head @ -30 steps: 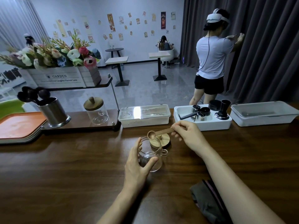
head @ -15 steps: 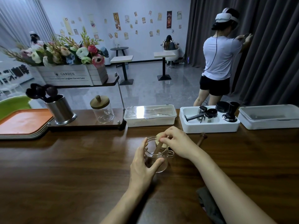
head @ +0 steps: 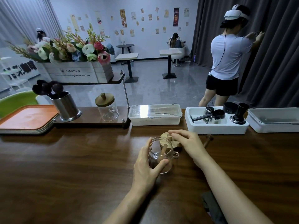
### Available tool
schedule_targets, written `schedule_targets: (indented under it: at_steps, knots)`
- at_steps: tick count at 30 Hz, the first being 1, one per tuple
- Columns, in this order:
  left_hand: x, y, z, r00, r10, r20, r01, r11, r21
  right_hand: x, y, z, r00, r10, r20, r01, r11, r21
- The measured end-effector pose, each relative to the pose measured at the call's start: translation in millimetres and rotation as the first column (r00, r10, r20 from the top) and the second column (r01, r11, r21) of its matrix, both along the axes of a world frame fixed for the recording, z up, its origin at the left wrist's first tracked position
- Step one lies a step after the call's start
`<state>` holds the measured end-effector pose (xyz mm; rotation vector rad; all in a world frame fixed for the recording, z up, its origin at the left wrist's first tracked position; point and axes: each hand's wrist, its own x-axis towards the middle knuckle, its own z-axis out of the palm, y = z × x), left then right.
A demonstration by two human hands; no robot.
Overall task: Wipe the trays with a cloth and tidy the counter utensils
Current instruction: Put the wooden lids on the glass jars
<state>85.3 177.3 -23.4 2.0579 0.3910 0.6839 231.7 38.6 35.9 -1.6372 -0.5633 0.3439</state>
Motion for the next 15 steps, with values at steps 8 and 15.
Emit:
schedule_targets:
  at_steps: [8,15]
  knots:
    - [0.2,-0.4,0.9,1.0,0.012,-0.013,-0.012,1.0,-0.005,26.4,21.2,-34.7,0.964,-0.171,0.202,0.228,0.924,-0.307]
    - [0.2,-0.6,1.5,1.0,0.017,-0.012,-0.017,1.0,-0.013,32.6,30.4,-41.9,0.956,-0.151,0.252,0.235,0.909,-0.345]
